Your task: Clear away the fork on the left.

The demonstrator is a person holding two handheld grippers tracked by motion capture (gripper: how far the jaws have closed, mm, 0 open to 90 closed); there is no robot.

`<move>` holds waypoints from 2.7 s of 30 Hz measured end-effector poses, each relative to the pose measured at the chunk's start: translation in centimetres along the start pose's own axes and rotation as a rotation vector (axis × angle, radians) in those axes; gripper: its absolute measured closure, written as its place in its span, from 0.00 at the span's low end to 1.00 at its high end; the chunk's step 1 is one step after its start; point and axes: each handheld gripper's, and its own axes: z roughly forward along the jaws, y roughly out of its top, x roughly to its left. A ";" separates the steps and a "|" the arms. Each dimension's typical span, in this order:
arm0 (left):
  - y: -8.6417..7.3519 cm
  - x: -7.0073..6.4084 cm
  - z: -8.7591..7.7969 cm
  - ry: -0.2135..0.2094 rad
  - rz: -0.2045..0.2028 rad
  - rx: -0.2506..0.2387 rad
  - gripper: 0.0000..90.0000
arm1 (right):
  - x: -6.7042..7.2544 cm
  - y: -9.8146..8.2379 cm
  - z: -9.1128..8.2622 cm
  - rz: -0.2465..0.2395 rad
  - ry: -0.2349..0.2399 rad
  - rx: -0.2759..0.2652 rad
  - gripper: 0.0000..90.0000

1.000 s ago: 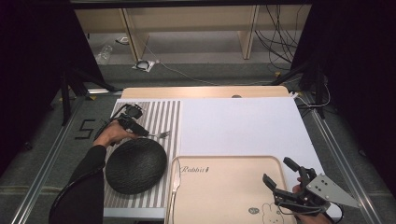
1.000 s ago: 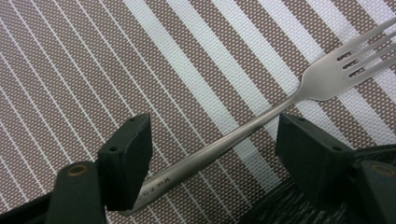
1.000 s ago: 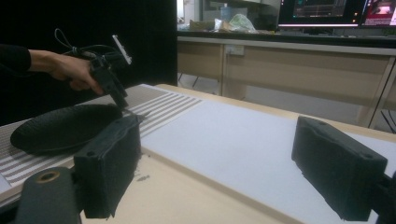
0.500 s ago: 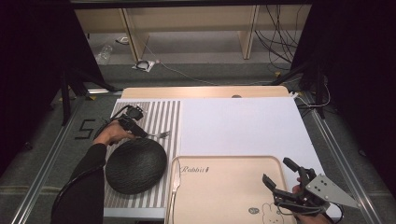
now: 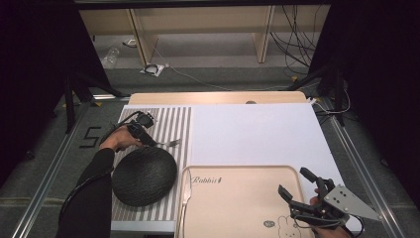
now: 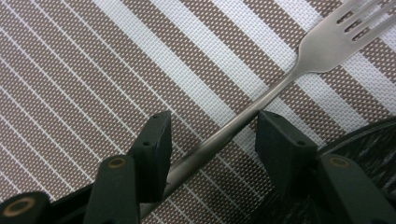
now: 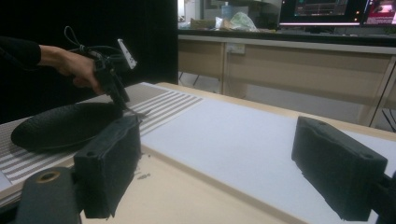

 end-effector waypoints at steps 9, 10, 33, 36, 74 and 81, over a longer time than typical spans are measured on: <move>0.4 -0.4 0.2 0.021 0.055 0.025 0.58 | 0.1 0.0 0.0 -0.009 0.002 -0.008 0.18; 0.4 -0.4 0.2 0.019 0.050 0.021 0.58 | 0.0 0.0 -0.1 -0.005 0.001 -0.002 0.18; -0.1 0.4 0.1 -0.064 -0.058 0.022 0.76 | 0.0 0.0 -0.1 -0.005 -0.002 -0.001 0.19; 0.0 0.4 0.1 -0.061 -0.058 0.025 0.83 | 0.0 0.0 -0.1 -0.005 -0.001 0.000 0.19; 0.2 -0.4 -5.6 0.137 -0.167 -0.194 0.92 | 0.0 0.0 0.0 -0.009 -0.005 -0.005 0.19; -0.6 -3.0 -7.9 0.087 -0.195 -0.299 0.92 | 0.1 0.0 0.0 -0.006 -0.005 -0.003 0.19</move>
